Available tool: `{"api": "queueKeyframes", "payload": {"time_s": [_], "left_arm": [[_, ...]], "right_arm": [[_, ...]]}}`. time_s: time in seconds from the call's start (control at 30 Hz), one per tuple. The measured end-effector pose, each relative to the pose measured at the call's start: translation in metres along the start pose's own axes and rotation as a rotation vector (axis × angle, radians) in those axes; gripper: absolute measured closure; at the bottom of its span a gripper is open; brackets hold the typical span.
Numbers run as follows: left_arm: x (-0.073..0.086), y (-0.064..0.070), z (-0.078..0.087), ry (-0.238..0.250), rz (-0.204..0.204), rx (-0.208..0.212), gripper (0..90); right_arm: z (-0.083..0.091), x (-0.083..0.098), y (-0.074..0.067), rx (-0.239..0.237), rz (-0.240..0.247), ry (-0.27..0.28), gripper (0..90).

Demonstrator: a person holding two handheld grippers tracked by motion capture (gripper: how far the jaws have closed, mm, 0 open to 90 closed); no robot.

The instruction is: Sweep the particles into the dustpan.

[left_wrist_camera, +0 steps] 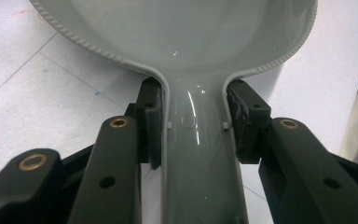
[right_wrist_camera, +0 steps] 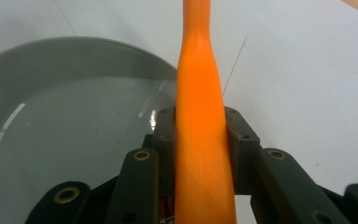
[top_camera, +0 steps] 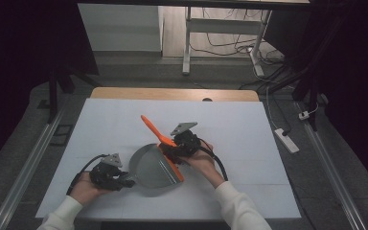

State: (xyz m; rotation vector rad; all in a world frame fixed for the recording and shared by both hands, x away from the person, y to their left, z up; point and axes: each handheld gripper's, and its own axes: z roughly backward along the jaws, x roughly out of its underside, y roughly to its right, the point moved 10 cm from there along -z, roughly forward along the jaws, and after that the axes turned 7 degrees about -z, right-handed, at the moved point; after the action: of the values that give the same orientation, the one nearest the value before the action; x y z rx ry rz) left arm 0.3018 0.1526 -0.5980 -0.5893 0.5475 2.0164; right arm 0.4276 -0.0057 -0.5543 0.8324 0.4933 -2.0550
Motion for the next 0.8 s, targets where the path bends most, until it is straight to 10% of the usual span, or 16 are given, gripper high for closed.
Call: {"api": "queueKeyframes", "payload": {"time_s": [0.23, 0.47, 0.8], "left_arm": [[0.000, 0.000, 0.000, -0.001, -0.003, -0.002, 61.4], [0.000, 0.001, -0.001, -0.004, -0.002, -0.001, 61.4], [0.000, 0.001, -0.002, -0.005, -0.005, -0.002, 61.3]], "right_arm": [[0.014, -0.015, -0.015, -0.043, 0.008, 0.059, 70.4], [0.034, -0.019, 0.012, 0.046, -0.021, 0.106, 70.5], [0.016, 0.002, 0.040, 0.104, -0.084, 0.035, 70.5]]}}
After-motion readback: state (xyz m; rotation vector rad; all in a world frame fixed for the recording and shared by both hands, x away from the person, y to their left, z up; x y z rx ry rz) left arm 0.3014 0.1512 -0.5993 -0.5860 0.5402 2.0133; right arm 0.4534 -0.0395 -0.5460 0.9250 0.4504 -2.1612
